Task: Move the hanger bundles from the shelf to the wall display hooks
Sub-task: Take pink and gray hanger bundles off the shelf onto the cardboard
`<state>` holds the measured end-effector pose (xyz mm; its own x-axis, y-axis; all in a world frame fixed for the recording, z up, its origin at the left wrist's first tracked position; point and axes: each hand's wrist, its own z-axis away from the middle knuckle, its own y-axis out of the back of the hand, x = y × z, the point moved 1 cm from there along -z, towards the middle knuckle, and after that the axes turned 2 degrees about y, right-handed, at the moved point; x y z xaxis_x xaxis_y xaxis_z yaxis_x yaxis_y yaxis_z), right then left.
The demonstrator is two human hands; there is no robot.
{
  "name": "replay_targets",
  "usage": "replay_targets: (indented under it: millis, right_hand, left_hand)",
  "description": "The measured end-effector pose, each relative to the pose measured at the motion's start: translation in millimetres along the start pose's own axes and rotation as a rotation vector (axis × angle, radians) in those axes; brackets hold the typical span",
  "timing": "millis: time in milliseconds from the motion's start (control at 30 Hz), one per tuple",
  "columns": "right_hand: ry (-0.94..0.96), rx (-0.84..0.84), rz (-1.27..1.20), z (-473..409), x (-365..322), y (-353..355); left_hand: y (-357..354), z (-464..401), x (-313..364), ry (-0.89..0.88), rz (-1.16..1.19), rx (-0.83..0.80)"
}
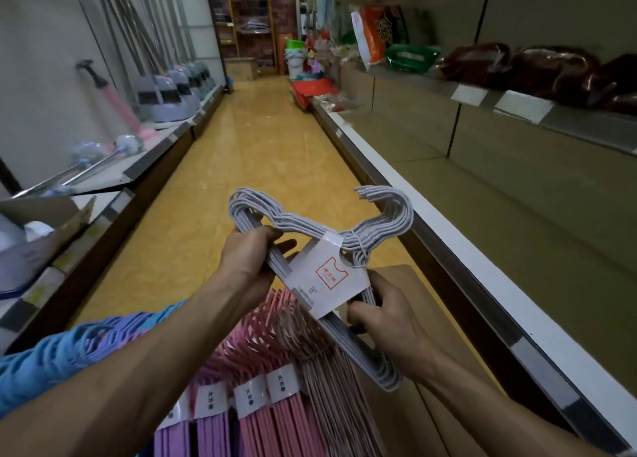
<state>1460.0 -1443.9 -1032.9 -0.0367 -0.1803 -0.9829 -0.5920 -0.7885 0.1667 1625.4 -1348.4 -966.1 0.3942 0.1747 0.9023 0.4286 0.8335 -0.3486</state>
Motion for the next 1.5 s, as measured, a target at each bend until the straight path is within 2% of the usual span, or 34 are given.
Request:
replay_targets:
  millis: [267, 500, 633, 800, 967, 1167, 1300, 1500]
  right_hand:
    - [0.032, -0.065, 0.122, -25.9, -63.7, -15.5]
    - [0.081, -0.129, 0.163, -47.9, -178.1, -24.2]
    - [0.119, -0.164, 0.183, -57.9, -278.1, -25.5]
    - [0.152, -0.233, 0.186, -68.0, -436.0, -27.3]
    - [0.167, -0.229, 0.238, -84.3, -604.8, -27.5]
    - [0.203, -0.243, 0.296, -90.3, -781.9, -28.4]
    - [0.267, -0.234, 0.361, -84.4, -878.5, -35.2]
    - [0.334, -0.141, 0.43, -58.1, -985.3, -43.7]
  left_hand:
    - [10.7, 14.1, 55.3, -0.092, 0.058, 0.155]
    - [4.1, 46.6, 168.6, -0.171, 0.098, 0.211]
    - [-7.2, 72.7, 260.4, -0.197, 0.148, 0.279]
    - [-28.2, 122.1, 401.9, -0.215, 0.266, 0.326]
    - [-63.2, 174.6, 560.6, -0.294, 0.26, 0.372]
    - [-94.0, 232.8, 719.2, -0.353, 0.288, 0.395]
    - [-102.2, 270.4, 803.2, -0.395, 0.314, 0.407]
    - [-105.8, 320.5, 889.7, -0.413, 0.37, 0.376]
